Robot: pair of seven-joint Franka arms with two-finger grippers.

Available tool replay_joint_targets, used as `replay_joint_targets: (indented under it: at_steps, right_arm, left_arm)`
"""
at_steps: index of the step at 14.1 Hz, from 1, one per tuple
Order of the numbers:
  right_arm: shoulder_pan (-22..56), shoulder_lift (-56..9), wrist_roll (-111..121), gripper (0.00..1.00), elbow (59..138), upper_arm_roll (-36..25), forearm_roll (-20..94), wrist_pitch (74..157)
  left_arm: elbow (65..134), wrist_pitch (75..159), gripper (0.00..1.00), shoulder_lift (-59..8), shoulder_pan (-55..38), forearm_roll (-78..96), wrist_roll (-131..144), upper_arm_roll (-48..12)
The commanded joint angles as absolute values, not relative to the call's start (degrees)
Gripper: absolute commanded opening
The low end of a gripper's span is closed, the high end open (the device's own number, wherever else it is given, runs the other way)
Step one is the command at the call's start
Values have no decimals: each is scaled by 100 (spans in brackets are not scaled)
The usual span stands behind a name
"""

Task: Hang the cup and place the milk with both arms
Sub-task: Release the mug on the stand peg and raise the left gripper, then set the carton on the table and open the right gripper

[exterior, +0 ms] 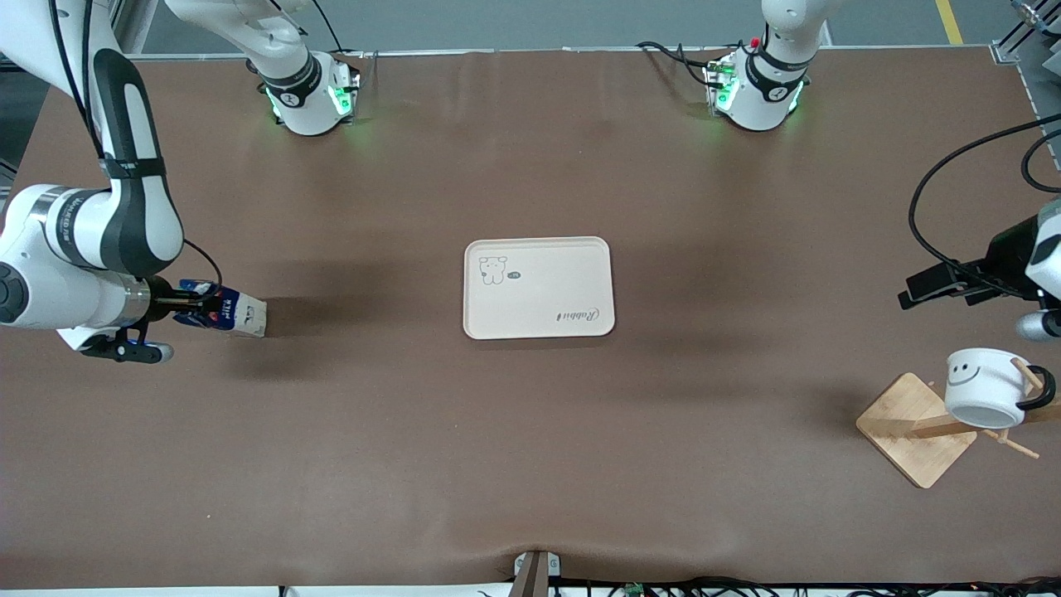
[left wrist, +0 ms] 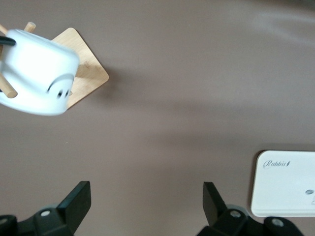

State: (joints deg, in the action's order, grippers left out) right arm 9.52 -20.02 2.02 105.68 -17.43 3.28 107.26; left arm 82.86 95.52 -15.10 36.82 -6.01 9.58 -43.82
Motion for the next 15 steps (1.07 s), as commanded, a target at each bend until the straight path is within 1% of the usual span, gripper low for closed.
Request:
replay_joint_targets:
  at_steps: [1,2,4,5,7,10,12,15]
  right_arm:
    - [774,-1881,308,100,10723,-1644,220,10811]
    - [773,-1881,308,100,10714,-1644,220,10811]
    - [773,-1881,342,100,10714,-1644,220,10811]
    - [773,-1881,343,100,10714,-1644,220,10811]
    - [773,-1881,343,100,10705,-1644,220,10811]
    - [773,-1881,343,100,10696,-1644,220,10811]
    - [773,-1881,334,100,10679,-1644,220,10810]
    - [765,-1890,334,100,10452,-1644,229,10749]
  left_arm:
    - [8210,9195,100,-1354,3771,-756,1002,-4614]
    - [8148,9045,100,-1345,3753,-765,993,-4640]
    - [8174,8957,100,-1065,3491,-782,967,-4510]
    - [8156,8817,100,-985,3280,-782,958,-4204]
    - [8165,8780,100,-678,2465,-782,923,-3231]
    - [8182,8386,100,-414,1445,-703,1001,-2157]
    - [8296,8183,100,-229,1170,-537,914,-1768]
    - [8735,8183,100,227,775,-457,765,-1513]
